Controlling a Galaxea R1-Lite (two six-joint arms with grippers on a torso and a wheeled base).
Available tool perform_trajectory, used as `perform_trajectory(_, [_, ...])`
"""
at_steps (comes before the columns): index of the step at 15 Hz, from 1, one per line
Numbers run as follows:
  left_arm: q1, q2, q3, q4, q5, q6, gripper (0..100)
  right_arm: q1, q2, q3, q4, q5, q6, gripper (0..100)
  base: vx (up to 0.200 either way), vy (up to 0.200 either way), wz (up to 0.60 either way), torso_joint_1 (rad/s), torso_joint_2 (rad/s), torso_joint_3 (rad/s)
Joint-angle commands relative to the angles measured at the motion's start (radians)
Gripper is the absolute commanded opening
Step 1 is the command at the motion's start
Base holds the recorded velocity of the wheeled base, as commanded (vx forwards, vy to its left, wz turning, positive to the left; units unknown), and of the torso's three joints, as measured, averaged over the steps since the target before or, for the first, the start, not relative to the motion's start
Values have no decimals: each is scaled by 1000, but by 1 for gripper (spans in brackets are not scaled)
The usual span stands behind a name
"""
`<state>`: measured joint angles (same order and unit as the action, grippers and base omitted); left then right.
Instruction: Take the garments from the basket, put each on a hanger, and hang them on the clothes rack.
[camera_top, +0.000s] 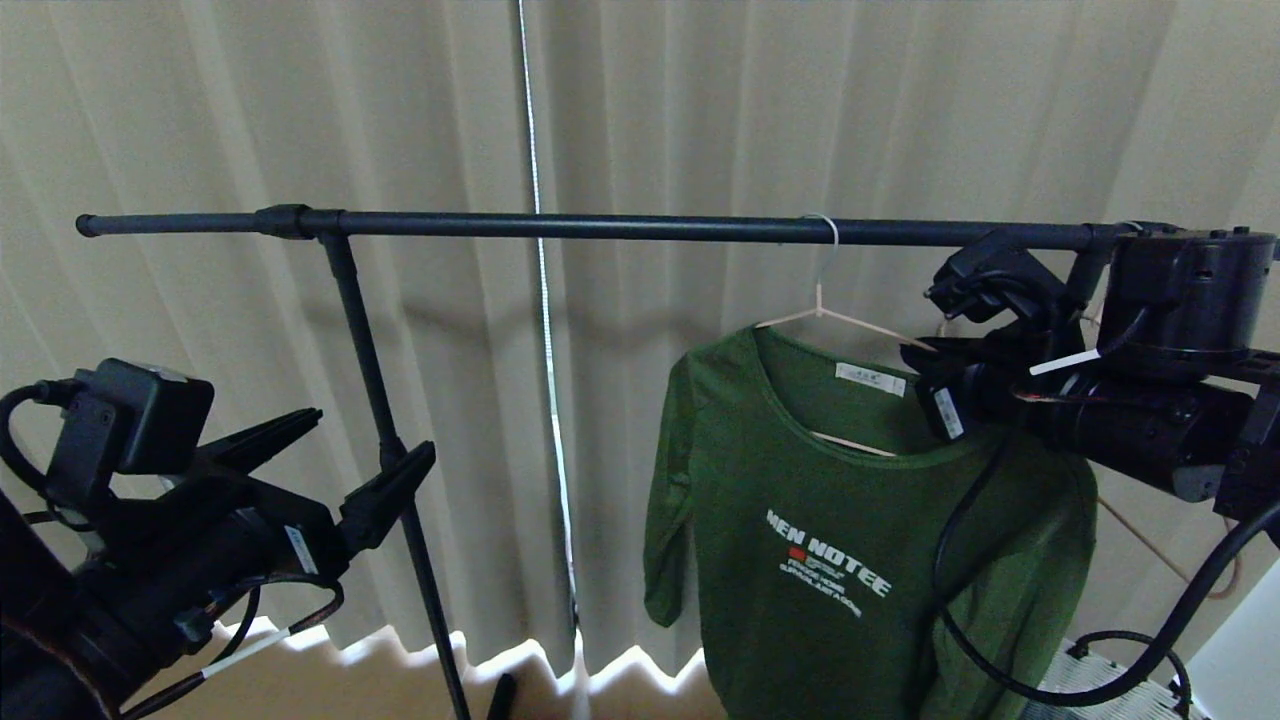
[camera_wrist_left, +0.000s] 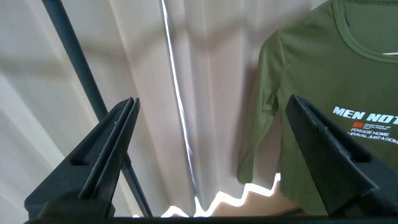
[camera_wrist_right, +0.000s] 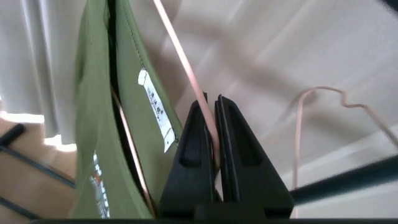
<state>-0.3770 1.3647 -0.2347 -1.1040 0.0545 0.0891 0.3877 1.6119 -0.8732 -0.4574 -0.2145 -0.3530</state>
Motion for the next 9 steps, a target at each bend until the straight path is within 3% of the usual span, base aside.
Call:
perform_trajectory(1, [0,-1,3,0,1,0,100,7,17,-4,-1,0,22,0,0,0,0,0,0,0])
perform_trajectory(9, [-2,-1,6,0,1,3,100,13,29,-9,0,21,25,0,0,0,0,0,0,0])
